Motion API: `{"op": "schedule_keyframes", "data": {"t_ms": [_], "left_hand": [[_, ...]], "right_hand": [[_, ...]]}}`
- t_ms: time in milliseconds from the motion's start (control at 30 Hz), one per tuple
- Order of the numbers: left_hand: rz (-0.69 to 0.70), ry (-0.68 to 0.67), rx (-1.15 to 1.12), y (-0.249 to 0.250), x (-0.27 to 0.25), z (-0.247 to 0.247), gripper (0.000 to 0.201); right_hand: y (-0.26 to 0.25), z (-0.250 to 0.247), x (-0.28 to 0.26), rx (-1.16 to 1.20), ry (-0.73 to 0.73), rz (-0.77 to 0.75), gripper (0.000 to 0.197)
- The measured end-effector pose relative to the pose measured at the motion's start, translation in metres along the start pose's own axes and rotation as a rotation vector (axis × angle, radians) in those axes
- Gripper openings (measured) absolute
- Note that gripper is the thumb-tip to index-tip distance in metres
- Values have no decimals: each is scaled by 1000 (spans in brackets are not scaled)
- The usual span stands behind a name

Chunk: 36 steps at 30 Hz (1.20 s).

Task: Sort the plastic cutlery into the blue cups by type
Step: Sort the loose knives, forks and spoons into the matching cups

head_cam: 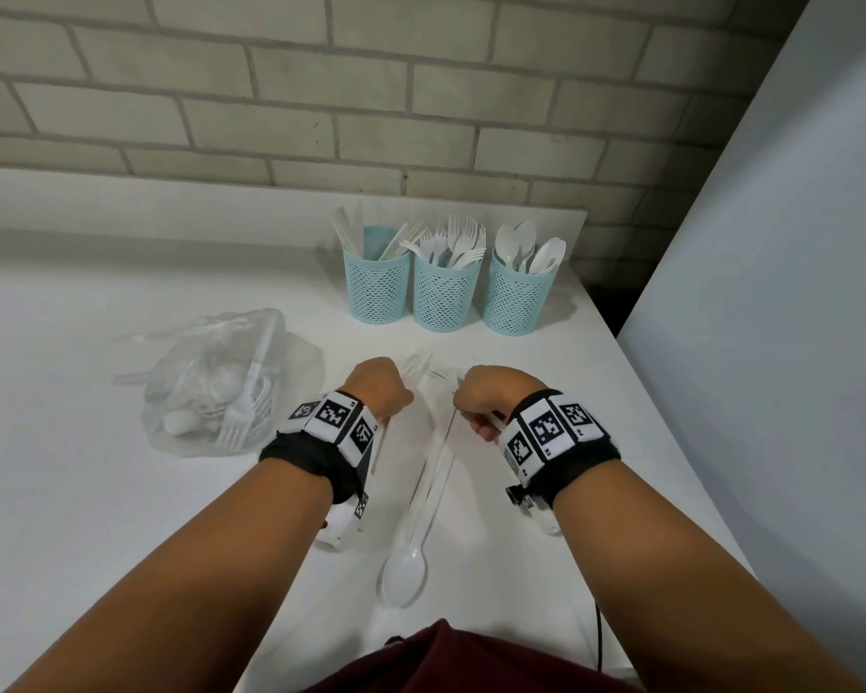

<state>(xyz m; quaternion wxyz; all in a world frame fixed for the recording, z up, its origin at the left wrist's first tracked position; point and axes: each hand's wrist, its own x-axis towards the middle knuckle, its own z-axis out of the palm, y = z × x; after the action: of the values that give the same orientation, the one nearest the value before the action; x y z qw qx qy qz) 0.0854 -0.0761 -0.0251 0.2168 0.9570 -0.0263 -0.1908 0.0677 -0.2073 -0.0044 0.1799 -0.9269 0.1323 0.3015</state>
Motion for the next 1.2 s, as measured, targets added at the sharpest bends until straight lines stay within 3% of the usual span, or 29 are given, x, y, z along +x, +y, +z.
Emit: {"op": "schedule_keyframes", "data": {"t_ms": [67, 167, 267, 367, 467, 533, 633, 700, 767, 900, 1100, 1200], "left_hand": [[-45, -7, -96, -3, 0, 0, 28], [-75, -47, -365, -7, 3, 3, 14], [-131, -96, -746, -12, 3, 7, 15], [-188, -117, -906, -14, -4, 8, 18], [-137, -93, -948, -15, -4, 11, 25], [-83, -78, -946, -17, -2, 12, 29], [-28, -64, -866, -23, -1, 13, 40], [-9, -63, -903, -21, -1, 14, 37], [3, -64, -987, -15, -3, 15, 29], [100, -113, -1083, -2, -5, 17, 32], [215, -233, -1123, 11, -15, 19, 34], [217, -181, -1065, 18, -19, 24, 33]], "right_hand": [[2, 4, -1, -83, 35, -46, 36], [1, 11, -1, -136, 57, -95, 46], [-7, 12, 1, -142, 52, -95, 40], [-14, 13, 6, -17, 68, -87, 28], [-19, 14, 6, 35, 173, -59, 23], [-18, 12, 9, 150, 155, -54, 23], [-12, 4, 15, 621, 49, -64, 18], [-6, -4, 20, 917, 90, -73, 15], [-2, -13, 21, 1064, 80, -84, 20], [-4, -21, 14, 1087, -19, -120, 16], [-11, -6, 13, 1002, 131, -209, 26], [-4, 5, 12, 978, 143, -240, 24]]}}
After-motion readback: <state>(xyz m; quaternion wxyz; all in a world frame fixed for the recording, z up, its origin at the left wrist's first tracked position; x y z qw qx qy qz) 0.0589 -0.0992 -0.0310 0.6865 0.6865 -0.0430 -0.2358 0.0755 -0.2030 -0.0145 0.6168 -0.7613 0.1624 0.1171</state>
